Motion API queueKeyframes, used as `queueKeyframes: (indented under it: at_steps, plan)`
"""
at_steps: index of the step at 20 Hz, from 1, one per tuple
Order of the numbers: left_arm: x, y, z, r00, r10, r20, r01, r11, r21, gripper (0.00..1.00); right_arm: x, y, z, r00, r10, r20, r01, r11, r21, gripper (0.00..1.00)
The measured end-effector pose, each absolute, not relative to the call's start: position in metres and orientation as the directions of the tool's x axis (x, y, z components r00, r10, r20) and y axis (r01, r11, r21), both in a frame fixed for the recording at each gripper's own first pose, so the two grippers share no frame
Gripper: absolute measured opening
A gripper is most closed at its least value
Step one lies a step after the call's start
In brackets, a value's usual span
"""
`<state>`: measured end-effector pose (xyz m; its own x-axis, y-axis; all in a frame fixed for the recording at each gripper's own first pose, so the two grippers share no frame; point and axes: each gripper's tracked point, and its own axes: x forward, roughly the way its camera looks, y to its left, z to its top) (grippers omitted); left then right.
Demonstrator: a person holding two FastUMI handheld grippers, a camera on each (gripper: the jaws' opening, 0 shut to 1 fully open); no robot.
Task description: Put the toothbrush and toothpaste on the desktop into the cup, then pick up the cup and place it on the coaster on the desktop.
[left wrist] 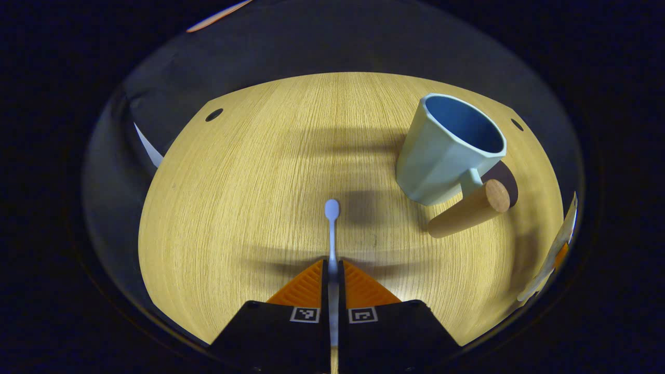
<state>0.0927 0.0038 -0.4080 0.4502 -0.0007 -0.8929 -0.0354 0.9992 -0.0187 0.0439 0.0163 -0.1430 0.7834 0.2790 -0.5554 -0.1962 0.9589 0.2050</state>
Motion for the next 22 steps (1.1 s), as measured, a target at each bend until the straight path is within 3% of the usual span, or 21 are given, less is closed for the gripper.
queueKeyframes:
  at_steps: [5, 12, 22]
  plan:
    - [0.095, 0.001, -0.386, 0.564, -0.043, -0.825, -0.039, 0.996, -0.079, 0.06, 0.045, 0.015, -0.141, 0.798, 0.264, -0.542, -0.188, 0.963, 0.192, 0.14]
    - [0.121, 0.003, -0.304, 0.818, -0.055, -0.572, -0.020, 0.992, -0.125, 0.06, 0.045, 0.014, -0.134, 0.834, 0.247, -0.493, -0.184, 0.967, 0.174, 0.14]
    - [0.143, -0.002, -0.229, 0.956, -0.069, -0.286, 0.022, 0.986, -0.166, 0.06, 0.047, 0.011, -0.130, 0.905, 0.214, -0.367, -0.198, 0.977, 0.081, 0.14]
